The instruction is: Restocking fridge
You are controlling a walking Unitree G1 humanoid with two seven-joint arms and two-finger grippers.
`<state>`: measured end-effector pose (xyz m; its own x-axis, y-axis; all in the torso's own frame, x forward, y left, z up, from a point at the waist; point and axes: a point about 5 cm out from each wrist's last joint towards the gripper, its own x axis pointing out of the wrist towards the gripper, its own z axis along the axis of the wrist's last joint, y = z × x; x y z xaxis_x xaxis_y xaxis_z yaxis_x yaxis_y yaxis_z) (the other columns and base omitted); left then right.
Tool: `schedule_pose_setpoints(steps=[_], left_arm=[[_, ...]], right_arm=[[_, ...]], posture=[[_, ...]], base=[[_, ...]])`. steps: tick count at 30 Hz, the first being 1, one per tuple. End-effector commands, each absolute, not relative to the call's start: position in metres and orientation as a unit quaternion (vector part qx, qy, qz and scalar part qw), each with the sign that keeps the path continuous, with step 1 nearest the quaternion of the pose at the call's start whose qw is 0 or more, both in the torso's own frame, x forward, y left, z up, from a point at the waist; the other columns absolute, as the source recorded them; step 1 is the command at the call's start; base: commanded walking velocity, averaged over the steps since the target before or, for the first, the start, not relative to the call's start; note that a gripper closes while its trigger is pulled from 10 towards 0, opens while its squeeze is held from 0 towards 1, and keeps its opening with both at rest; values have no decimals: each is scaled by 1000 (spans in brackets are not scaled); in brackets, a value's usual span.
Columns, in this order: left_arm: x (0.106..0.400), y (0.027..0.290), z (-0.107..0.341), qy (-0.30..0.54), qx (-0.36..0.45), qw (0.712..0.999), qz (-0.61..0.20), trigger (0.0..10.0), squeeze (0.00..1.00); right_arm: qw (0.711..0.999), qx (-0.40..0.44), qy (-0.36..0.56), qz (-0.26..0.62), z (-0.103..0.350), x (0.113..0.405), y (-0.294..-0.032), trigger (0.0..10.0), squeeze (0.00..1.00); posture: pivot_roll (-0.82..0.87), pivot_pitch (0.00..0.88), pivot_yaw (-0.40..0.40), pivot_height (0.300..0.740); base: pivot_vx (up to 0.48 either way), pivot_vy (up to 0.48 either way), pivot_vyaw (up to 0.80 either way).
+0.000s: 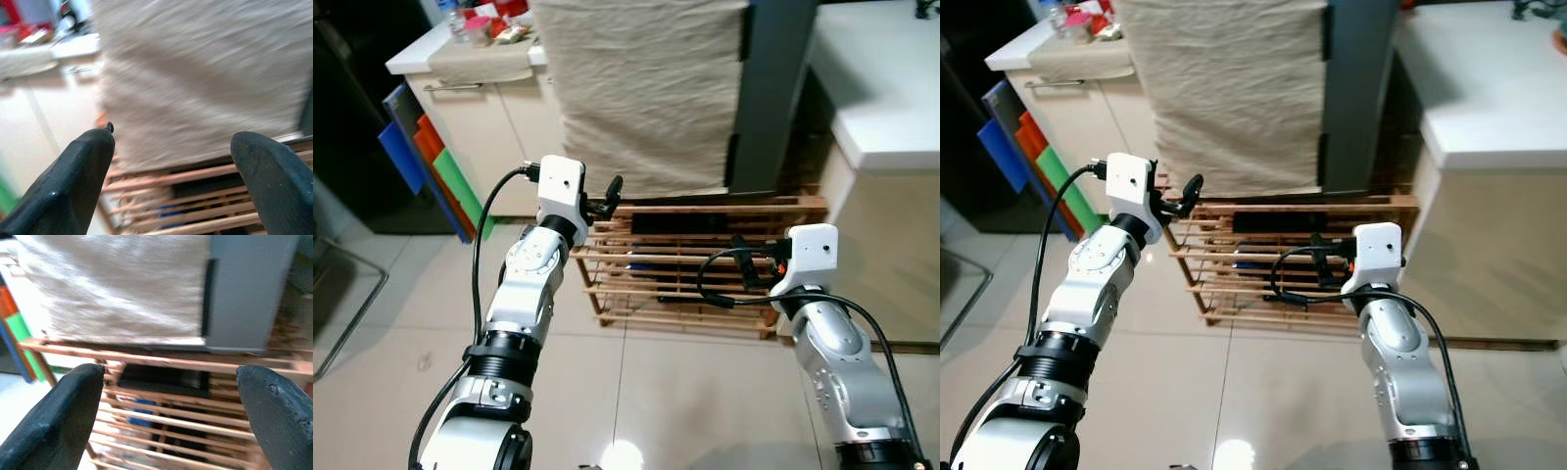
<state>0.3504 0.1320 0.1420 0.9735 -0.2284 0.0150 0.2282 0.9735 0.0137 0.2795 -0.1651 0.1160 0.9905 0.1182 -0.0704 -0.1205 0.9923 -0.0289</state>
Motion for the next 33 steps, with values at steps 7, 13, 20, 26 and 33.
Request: schedule_pose_setpoints(steps=[7,13,20,26,33], left_arm=[[348,135,138,9,1,995,-100,10000,0],[349,138,135,16,-6,995,-99,10000,0],[346,135,126,32,0,994,-106,10000,0],[350,138,126,28,19,996,-88,10000,0],[350,132,131,13,32,995,-97,10000,0]], right_arm=[[999,-35,20,33,116,277,-179,10000,43],[999,-30,18,17,116,277,-182,10000,43],[999,-34,14,13,113,273,-176,10000,43],[997,-63,11,32,112,271,-171,10000,27],[994,-82,-17,67,121,271,-157,10000,31]], posture=[[-140,0,133,740],[-139,0,135,740],[-150,0,146,740],[-154,0,148,740],[-155,0,149,740]], base=[[0,447,0],[0,477,0],[0,480,-724],[0,480,-345],[0,69,0]])
